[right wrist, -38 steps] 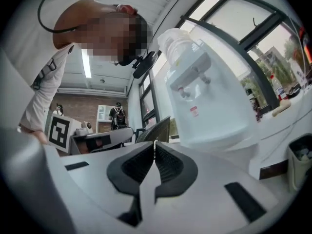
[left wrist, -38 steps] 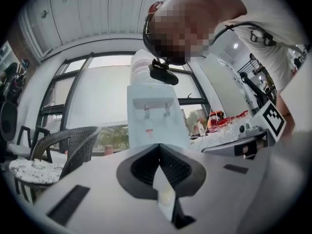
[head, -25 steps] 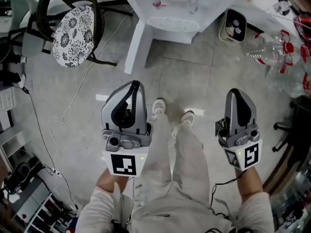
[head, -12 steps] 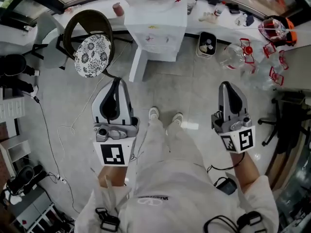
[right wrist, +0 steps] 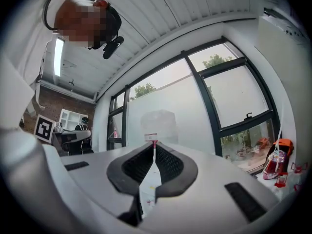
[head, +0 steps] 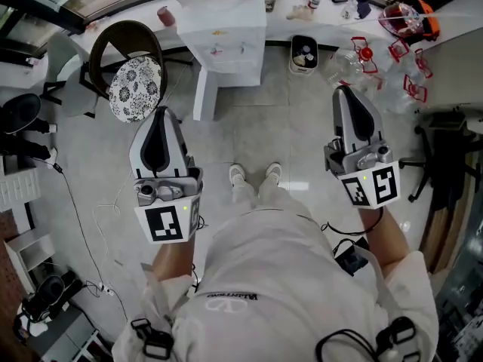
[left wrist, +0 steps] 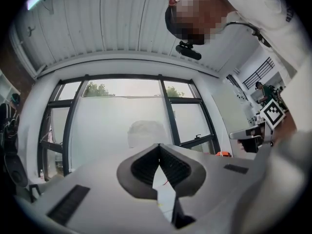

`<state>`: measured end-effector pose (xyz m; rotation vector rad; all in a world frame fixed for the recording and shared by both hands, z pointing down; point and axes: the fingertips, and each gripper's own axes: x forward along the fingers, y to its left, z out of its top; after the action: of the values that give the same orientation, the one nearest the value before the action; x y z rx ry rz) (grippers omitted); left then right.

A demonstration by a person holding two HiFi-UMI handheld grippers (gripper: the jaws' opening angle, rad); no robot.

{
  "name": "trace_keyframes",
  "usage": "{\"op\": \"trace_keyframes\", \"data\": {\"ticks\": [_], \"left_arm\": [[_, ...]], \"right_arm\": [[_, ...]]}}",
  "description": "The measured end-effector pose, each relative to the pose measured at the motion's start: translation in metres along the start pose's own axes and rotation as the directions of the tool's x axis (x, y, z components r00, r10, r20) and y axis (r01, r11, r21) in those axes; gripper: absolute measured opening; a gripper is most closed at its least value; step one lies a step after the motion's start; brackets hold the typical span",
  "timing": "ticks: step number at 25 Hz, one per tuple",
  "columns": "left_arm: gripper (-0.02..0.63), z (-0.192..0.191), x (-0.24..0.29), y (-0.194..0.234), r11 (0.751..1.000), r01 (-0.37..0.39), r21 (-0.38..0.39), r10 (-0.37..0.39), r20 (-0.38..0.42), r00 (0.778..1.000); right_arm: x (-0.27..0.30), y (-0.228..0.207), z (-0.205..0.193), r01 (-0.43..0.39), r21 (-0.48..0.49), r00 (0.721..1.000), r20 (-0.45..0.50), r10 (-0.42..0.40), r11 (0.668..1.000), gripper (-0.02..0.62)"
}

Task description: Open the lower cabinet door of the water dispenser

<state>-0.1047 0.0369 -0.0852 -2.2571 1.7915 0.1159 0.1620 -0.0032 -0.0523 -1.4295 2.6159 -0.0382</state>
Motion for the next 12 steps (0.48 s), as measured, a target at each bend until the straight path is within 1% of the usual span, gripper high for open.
{"op": "trace_keyframes", "data": {"ticks": [2,5,9,12], "left_arm": [[0.002,-0.002,-0.001,0.012,1.000,-0.012,0.006,0.012,-0.006,1.000],[0.002,-0.002,-0.002,0.020,1.000,-0.003,0.014,0.003,-0.018,1.000],[0.002,0.005,0.001,0.019,1.000,0.008,0.004,-0.008,0.025,1.000],[0.002,0.006,0.001,0.022,1.000,0.010,0.002,-0.010,0.022,1.000]], "right_arm": [[-0.003,0.002,0.005,0.018,-0.012,1.000,0.002,-0.017,1.000,0.023],[-0.007,0.009,0.010,0.023,-0.025,1.000,-0.007,-0.023,0.999,0.023],[-0.012,0.013,0.007,0.037,-0.035,0.999,-0.026,-0.038,0.999,0.021],[-0.011,0.021,0.007,0.031,-0.038,0.999,-0.033,-0.032,0.999,0.021]]}}
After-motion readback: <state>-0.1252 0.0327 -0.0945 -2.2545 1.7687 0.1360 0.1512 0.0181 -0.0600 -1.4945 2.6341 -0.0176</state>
